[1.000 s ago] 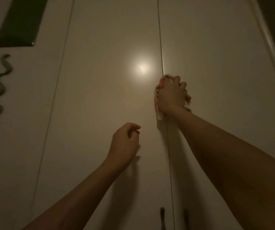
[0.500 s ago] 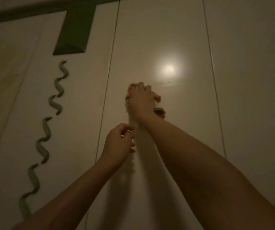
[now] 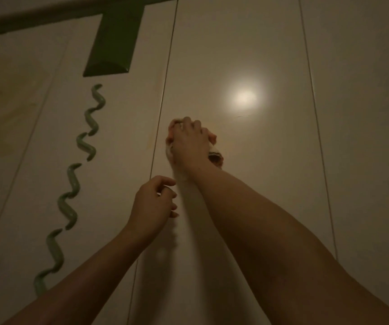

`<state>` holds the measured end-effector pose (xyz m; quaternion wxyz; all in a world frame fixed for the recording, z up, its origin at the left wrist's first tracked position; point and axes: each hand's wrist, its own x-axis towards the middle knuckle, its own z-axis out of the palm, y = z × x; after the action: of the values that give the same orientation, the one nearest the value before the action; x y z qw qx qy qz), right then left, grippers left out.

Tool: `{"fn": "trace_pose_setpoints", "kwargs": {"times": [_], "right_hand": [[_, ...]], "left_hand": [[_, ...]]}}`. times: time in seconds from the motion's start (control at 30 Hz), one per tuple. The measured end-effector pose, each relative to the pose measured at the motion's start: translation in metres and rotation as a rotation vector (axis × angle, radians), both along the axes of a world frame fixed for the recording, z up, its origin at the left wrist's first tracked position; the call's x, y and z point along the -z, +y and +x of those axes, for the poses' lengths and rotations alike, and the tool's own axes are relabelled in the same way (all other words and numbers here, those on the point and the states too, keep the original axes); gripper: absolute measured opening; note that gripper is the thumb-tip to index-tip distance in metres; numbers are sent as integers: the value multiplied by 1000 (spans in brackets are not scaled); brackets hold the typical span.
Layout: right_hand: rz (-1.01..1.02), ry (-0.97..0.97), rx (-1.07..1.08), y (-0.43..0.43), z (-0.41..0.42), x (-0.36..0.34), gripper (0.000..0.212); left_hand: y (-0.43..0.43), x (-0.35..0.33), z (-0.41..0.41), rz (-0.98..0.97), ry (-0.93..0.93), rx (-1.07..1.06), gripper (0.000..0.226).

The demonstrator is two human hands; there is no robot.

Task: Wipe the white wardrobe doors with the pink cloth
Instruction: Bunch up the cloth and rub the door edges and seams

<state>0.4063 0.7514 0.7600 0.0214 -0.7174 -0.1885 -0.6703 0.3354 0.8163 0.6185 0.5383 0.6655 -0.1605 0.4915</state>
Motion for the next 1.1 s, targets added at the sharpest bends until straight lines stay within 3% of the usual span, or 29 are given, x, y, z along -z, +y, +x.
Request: {"fn": "trace_pose_setpoints", "kwargs": {"times": [0.4, 1.1], "right_hand": [[252, -15, 151, -199, -11, -30, 36], [587, 14, 282, -559, -49, -8, 32]], "left_hand": [[-117, -14, 0, 57, -14, 135, 26], [-394, -35, -2, 272, -40, 441, 23]]}}
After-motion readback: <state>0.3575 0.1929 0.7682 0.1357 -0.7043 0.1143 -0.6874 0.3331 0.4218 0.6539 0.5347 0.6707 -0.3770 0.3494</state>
